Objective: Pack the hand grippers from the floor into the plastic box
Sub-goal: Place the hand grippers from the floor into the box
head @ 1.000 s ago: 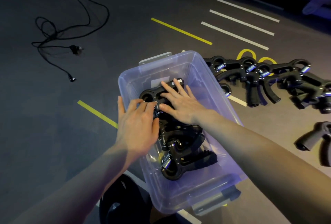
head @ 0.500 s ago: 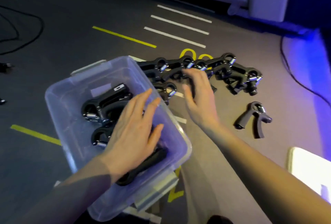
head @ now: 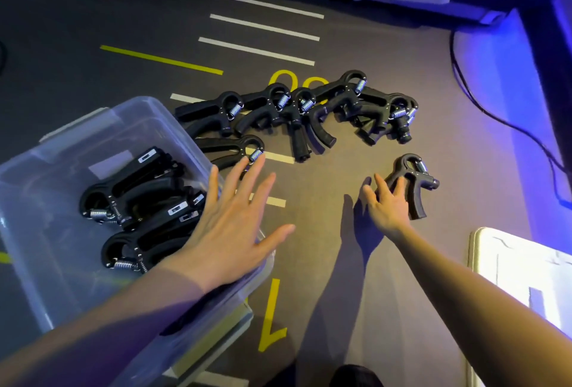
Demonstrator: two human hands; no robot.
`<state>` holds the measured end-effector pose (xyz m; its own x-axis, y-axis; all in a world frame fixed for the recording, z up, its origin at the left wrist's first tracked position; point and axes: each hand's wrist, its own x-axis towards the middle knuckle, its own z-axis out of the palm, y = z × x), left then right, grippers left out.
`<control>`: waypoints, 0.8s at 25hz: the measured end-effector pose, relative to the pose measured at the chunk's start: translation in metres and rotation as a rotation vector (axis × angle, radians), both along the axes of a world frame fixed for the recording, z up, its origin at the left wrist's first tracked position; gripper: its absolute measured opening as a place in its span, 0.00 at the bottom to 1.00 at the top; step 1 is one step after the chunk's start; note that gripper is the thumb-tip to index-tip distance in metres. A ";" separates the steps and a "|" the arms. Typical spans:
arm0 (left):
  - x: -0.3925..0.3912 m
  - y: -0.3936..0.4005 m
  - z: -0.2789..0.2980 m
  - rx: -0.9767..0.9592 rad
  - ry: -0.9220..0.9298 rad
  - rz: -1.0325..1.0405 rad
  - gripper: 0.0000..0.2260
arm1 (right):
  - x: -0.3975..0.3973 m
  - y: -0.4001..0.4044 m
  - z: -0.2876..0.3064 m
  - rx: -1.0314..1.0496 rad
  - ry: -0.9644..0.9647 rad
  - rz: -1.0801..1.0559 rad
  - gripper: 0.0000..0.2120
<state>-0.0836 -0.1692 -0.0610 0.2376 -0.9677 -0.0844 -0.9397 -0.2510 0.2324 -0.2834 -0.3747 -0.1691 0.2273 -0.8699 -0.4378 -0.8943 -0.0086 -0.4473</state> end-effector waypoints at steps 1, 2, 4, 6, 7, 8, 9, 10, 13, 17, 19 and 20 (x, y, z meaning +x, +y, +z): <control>-0.001 -0.001 0.001 0.009 -0.006 0.011 0.38 | 0.004 -0.004 0.000 0.045 -0.015 -0.049 0.26; -0.002 -0.001 0.002 0.019 -0.015 0.015 0.38 | 0.007 -0.009 0.000 0.081 -0.028 -0.099 0.25; -0.002 -0.001 0.002 0.034 -0.026 0.017 0.38 | 0.012 -0.015 0.003 0.108 -0.032 -0.150 0.20; -0.002 -0.001 0.002 0.042 -0.034 0.021 0.37 | 0.013 -0.015 0.006 0.110 -0.061 -0.174 0.16; -0.002 -0.002 0.002 0.043 -0.034 0.022 0.37 | 0.013 -0.013 0.008 0.102 -0.079 -0.181 0.15; -0.002 -0.002 0.002 0.041 -0.032 0.022 0.37 | 0.012 -0.010 0.009 0.079 -0.097 -0.183 0.13; -0.002 -0.002 0.002 0.040 -0.031 0.021 0.36 | 0.009 -0.006 0.010 0.036 -0.111 -0.169 0.12; -0.002 -0.001 0.002 0.041 -0.034 0.018 0.36 | 0.006 -0.002 0.011 -0.020 -0.124 -0.146 0.12; -0.002 -0.001 0.003 0.046 -0.037 0.009 0.37 | -0.003 0.011 0.024 -0.165 -0.167 -0.081 0.16; 0.001 0.001 0.006 0.061 -0.003 0.013 0.40 | 0.006 0.025 0.048 -0.185 -0.286 -0.085 0.19; 0.002 0.006 0.008 0.061 0.026 0.013 0.41 | 0.018 0.033 0.060 -0.138 -0.411 -0.135 0.19; 0.003 0.010 0.010 0.059 0.046 0.019 0.42 | 0.024 0.037 0.065 -0.118 -0.488 -0.144 0.19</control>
<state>-0.0810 -0.1588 -0.0511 0.2500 -0.9561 -0.1528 -0.9234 -0.2829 0.2595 -0.2591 -0.3372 -0.1038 0.2548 -0.9444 -0.2080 -0.5776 0.0239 -0.8160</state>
